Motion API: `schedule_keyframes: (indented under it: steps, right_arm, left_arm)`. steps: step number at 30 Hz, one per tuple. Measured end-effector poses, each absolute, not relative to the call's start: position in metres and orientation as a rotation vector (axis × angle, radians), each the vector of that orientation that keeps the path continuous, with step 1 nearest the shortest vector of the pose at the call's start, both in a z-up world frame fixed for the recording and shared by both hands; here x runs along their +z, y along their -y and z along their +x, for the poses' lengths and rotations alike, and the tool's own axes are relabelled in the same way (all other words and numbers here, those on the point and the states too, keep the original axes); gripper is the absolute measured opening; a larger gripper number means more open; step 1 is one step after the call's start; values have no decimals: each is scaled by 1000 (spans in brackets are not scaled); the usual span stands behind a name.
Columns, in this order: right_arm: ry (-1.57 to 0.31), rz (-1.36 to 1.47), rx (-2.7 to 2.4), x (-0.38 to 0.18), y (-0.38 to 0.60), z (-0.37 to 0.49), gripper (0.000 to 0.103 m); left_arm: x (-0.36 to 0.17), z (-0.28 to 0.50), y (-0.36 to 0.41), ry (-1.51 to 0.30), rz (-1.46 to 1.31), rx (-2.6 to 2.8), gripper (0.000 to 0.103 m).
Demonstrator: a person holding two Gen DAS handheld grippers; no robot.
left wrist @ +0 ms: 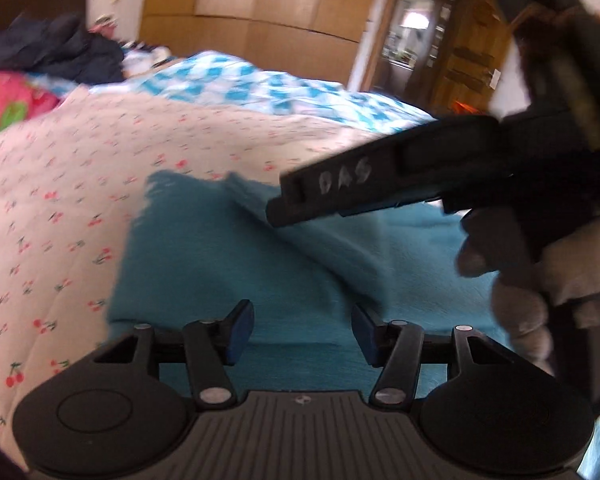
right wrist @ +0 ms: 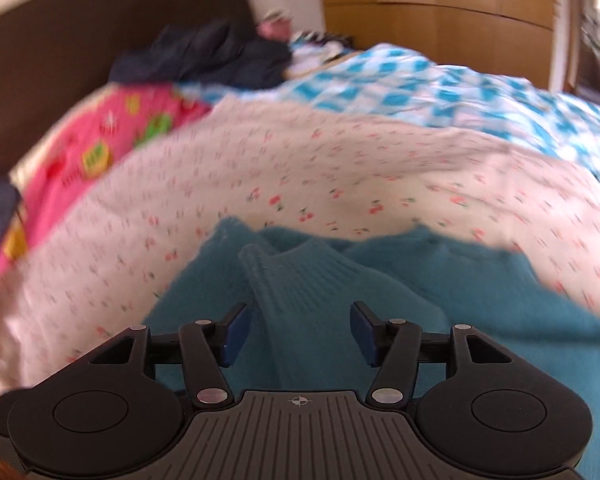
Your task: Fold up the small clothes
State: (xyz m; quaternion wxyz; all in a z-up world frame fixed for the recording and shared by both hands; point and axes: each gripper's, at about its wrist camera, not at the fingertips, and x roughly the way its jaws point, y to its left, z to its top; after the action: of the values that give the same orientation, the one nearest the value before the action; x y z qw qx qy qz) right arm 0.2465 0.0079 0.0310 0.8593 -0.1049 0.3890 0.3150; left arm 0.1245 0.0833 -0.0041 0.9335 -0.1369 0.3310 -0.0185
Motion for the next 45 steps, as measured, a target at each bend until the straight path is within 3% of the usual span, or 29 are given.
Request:
schedule_keyframes:
  steps: [2,4,5,6,11,16,20,26,40,45]
  right_arm:
    - [-836,-284,620,20,-21,253,50]
    - [-821,-316,579,17,-22,254,26]
    - [-818,-286,574,19,-15,254,20]
    - [-819,-226,566,24,-4,257,8]
    - [-724,105,419,52,84,250,7]
    - [-732,285,247,28,162,237,8]
    - [-825,387,221,-11,179,230,13]
    - [-795,536,215,-9,192,229,21]
    - [-729,368,101,1,188,213,25]
    - [-760,393,83,-2,193,211,28]
  left_arm:
    - [-9,125,-96,-684,-334,-23,58]
    - [-11,126,-102,-683,-366,-19,58]
    - [-11,125,-103,-681,-369,-21,58]
    - [-10,125,-102,-676,-363,-19,58]
    - [-2,116,-92,-600,-327,-7,63]
    - [0,120,-95,-571,-363,-30,71]
    - [-9,128,-88,-634,-328,-23,72]
    - [-8,124,-84,-629,-303,-8,72]
    - [0,115,-106,-520,-367,127,74]
    - [-11,128,-108,-610,-341,173,74]
